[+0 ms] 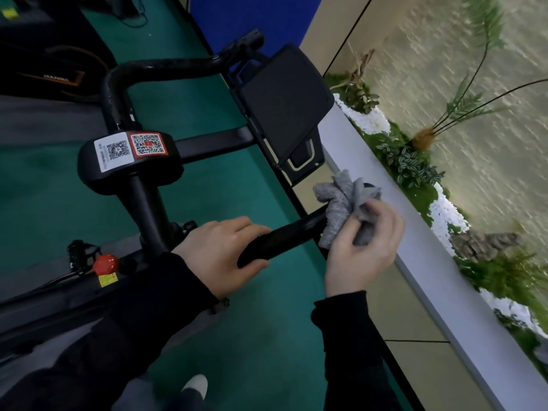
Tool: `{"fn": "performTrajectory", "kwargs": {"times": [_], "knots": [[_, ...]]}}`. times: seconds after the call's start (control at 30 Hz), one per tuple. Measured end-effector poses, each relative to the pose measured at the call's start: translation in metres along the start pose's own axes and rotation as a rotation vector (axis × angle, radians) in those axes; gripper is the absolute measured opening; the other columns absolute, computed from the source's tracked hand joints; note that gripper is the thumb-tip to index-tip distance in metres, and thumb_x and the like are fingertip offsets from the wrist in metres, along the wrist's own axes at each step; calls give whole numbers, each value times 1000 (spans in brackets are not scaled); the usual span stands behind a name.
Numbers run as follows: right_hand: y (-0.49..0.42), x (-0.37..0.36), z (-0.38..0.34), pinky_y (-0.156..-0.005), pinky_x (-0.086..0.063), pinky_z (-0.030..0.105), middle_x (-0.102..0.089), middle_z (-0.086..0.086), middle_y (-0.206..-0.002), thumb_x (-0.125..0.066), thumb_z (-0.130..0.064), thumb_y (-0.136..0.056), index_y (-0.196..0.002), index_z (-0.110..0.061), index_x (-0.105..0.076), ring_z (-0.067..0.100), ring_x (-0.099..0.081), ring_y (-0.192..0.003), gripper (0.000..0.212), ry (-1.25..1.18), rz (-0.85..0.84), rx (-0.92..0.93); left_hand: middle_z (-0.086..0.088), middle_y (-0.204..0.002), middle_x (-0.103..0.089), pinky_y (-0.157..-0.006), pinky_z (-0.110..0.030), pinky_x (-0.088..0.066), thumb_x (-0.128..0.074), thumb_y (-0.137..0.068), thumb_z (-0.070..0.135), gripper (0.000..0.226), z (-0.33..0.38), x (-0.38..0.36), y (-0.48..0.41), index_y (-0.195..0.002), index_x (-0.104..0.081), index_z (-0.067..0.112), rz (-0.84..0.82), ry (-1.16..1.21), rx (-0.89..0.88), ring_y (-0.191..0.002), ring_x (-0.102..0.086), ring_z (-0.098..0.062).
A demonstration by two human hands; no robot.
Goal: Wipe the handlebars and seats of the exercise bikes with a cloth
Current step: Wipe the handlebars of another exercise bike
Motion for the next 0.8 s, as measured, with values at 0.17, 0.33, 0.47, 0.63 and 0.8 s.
{"fn": "performTrajectory", "kwargs": {"times": [0.17, 0.33, 0.47, 0.63, 0.8], "knots": [[5, -8, -4, -90, -43, 13, -61, 23, -101, -57, 10, -83, -95, 7, -69, 17, -57, -97, 17, 9, 57, -1, 5, -94, -65, -63, -32, -52, -71, -79, 39, 45, 1, 0, 2, -119, -61, 20, -2, -33, -12, -75, -65, -21], [20, -18, -13, -98, -33, 5, -55, 28, -112, -74, -5, -81, -108, 8, -65, 5, -43, -111, 32, 62, -53, 97, 5, -92, -64, -61, -31, -51, -70, -78, 39, 44, 1, 0, 2, -118, -61, 21, -3, -42, -18, -72, -64, -21], [17, -18, -13, -98, -35, 8, -55, 27, -110, -72, -2, -83, -107, 6, -67, 16, -49, -107, 26, 129, -123, 168, 5, -89, -65, -59, -28, -48, -74, -76, 38, 46, 1, 1, 3, -116, -63, 19, 1, -63, -31, -68, -64, -20], [15, -24, -15, -85, -51, 26, -62, 21, -102, -70, -2, -84, -98, 5, -70, 22, -59, -94, 15, 209, -281, 308, 3, -90, -65, -60, -28, -47, -73, -77, 37, 45, 2, 1, 3, -116, -62, 18, 1, -47, -30, -71, -64, -21], [18, -25, -18, -85, -43, 13, -65, 16, -96, -70, -6, -85, -96, 2, -73, 18, -61, -88, 14, 189, -445, 370, 0, -92, -65, -62, -33, -50, -72, -78, 36, 45, 2, 1, 3, -117, -62, 15, 0, -29, -41, -73, -65, -25]]}}
Point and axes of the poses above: each hand's wrist, its own y-axis away from the middle knuckle, its own x-axis out of the back of the hand, z = x × y, the point moved 6 cm from there along -y, towards the middle knuckle
